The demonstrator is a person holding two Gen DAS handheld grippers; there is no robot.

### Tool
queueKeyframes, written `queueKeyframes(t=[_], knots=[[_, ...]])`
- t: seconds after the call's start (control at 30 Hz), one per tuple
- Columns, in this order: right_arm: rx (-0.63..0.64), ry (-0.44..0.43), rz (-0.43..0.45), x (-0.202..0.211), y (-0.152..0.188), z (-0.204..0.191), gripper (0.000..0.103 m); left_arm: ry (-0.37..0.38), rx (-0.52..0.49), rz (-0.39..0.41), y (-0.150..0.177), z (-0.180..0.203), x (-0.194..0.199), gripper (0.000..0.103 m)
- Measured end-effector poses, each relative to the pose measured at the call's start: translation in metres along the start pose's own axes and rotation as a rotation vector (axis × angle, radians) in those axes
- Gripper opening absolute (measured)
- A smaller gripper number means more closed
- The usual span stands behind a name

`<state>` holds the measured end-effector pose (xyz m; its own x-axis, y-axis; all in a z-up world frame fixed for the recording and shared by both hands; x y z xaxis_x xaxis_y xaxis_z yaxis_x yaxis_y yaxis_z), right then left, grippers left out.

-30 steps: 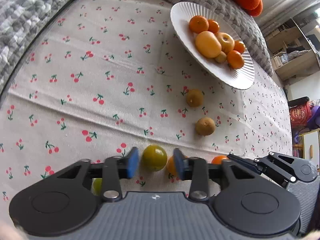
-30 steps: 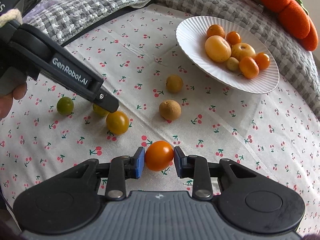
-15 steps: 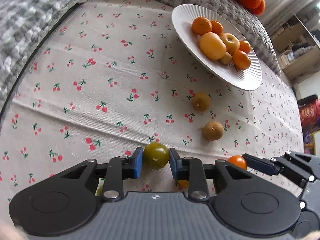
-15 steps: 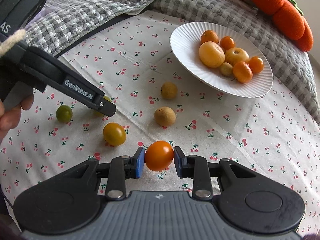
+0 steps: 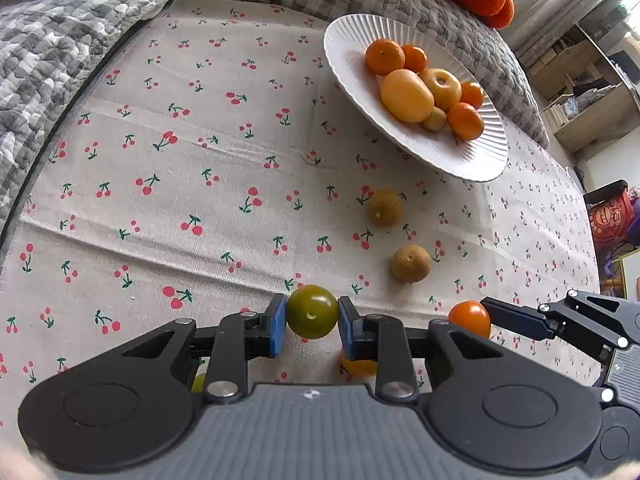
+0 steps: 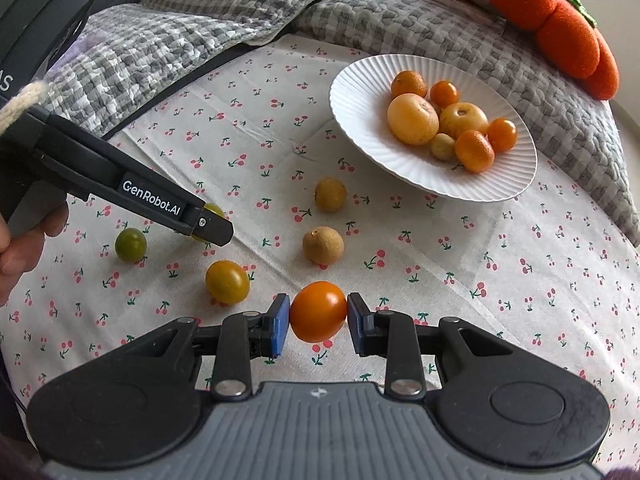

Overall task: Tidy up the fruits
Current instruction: 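Carry the green and orange tomatoes toward the white bowl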

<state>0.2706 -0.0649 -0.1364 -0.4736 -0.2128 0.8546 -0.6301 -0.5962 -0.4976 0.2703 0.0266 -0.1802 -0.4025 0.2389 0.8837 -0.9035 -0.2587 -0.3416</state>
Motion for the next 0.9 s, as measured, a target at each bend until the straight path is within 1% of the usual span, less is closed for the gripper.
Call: queueKeyframes(t=[0.23,0.5,0.6,0.8,0.9], knots=[[-0.016,-0.004,0.018,0.004,-0.003,0.002,0.028,0.019,-0.002,0.034,-0.005,0.003,0.009,0.023],[-0.046,0.001,0.05,0.01,-0.007,0.008,0.028,0.014,-0.021,0.064,-0.009,0.008,0.013,0.022],[-0.068,0.002,0.073,0.015,-0.012,0.012,0.028,0.013,-0.033,0.091,-0.014,0.01,0.018,0.022],[-0.133,0.014,0.134,0.028,-0.023,0.033,0.028,0.028,-0.038,0.132,-0.026,0.016,0.026,0.022],[-0.173,0.033,0.164,0.034,-0.028,0.049,0.028,0.05,-0.04,0.162,-0.035,0.019,0.034,0.022]])
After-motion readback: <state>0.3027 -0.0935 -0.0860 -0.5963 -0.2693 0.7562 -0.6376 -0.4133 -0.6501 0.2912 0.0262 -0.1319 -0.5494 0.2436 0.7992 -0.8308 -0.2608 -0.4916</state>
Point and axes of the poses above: each gripper's, at about its wrist camera, not at the fingertips, and x roughly against the way its jaws point, z to its right, y to its underside, the point moved 9 cm from there along -x, roughly the way its jaws point, and after that the axes turned 1 degree about x, right-handed, at the moved point
